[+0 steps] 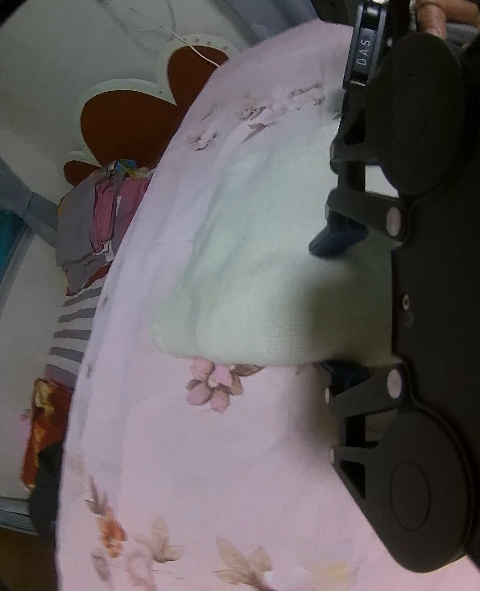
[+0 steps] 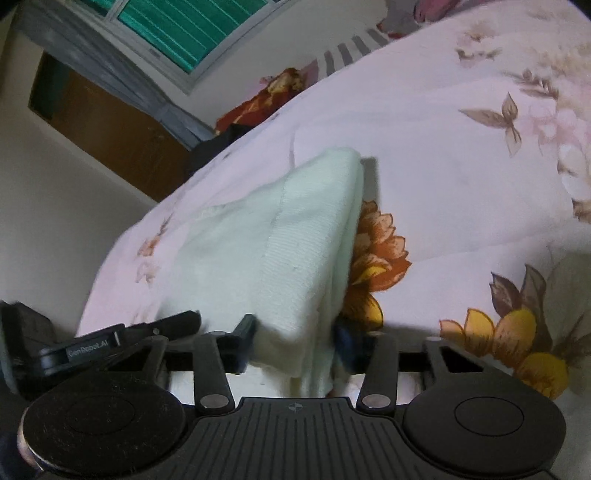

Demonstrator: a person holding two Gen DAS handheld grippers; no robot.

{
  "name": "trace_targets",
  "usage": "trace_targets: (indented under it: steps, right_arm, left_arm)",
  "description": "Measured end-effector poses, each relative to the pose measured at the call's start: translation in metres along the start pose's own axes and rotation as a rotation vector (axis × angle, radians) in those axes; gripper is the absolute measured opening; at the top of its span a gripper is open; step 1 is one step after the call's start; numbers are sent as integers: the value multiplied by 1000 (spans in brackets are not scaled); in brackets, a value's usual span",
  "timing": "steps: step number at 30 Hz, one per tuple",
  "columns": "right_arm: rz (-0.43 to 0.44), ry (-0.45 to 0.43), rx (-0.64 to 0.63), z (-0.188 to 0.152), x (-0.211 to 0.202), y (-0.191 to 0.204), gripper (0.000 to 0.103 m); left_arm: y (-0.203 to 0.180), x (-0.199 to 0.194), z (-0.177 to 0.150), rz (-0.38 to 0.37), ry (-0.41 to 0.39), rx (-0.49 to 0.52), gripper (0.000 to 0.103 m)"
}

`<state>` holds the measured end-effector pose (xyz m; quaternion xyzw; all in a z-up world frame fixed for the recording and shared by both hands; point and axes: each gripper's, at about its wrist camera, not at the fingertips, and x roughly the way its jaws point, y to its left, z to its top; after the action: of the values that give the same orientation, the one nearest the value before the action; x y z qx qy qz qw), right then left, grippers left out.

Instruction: Fold small clothes

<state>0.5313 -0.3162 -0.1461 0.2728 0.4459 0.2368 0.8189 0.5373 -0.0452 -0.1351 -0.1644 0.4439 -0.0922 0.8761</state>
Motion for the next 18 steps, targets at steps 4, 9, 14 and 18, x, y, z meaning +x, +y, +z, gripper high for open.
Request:
trace_targets:
  steps: [4,9,14,18]
  right_arm:
    - [-29,-18,-26,-5,-2,8,31]
    - [-69,-52,-92,-11,-5,32,28]
    - [-99,-92,-136,-20,-12,57,28]
    - [-108,-110,-161,-28,-17,83,28]
  left_arm:
    - [-18,-10,1,58,-29,96,37]
    - [-31,-24,-1,84,-53,190,35]
    - [-30,-44,-1,69,-79,246,35]
    - [-11,-68,-1,59,-103,258,35]
